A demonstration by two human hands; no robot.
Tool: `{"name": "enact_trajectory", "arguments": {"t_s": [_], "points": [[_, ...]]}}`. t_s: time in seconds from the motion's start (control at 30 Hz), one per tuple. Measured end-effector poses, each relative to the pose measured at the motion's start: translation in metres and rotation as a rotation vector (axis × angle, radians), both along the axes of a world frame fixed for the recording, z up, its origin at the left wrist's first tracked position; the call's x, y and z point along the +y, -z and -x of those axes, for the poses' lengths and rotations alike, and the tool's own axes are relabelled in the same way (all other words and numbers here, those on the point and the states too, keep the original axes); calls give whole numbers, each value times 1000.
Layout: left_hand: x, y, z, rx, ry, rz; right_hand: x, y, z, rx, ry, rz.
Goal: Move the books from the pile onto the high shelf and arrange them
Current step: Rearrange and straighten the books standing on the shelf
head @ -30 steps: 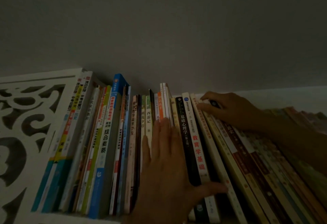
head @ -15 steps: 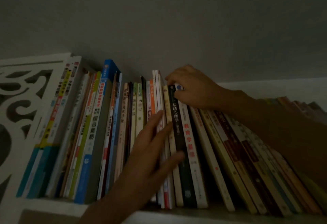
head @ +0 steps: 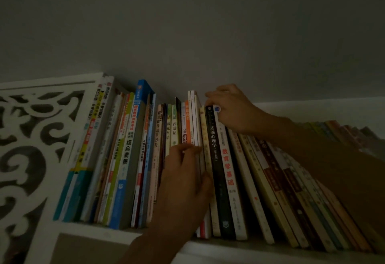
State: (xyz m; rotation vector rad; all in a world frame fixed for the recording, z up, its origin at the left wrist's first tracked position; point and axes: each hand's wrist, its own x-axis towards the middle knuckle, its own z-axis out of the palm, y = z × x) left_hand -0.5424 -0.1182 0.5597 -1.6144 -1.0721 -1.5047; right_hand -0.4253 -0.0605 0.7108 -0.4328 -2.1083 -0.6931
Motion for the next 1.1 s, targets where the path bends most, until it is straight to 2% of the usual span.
{"name": "enact_trajectory", "arguments": {"t_s": [0.1, 0.2, 0.4, 0.6, 0.73, 0.8, 0.87, 0.97, 1.1], "points": [[1, 1, -4, -4, 32, 30, 0, -15, 8, -93, 66, 78], [3, 9, -3, -15, 10, 38, 3, -20, 9, -66, 60, 140], [-5, 18, -8, -14, 0, 14, -11, -12, -5, -12, -131, 272], [-9, 1, -34, -149, 27, 13, -42, -7, -20, -44, -129, 145], [2, -11, -47, -174, -230, 33, -54, -2, -36, -7, -296, 224], [3, -16, -48, -180, -278, 6, -45, 6, -42, 18, -385, 294], [2, -18, -48, -203, -201, 29, -19, 19, -49, 100, -297, 273], [-5, -19, -48, -223, -120, 35, 13, 51, -60, 165, 97, 291], [-23, -16, -61, -263, -159, -58, 18, 69, -56, 223, 155, 171]]}}
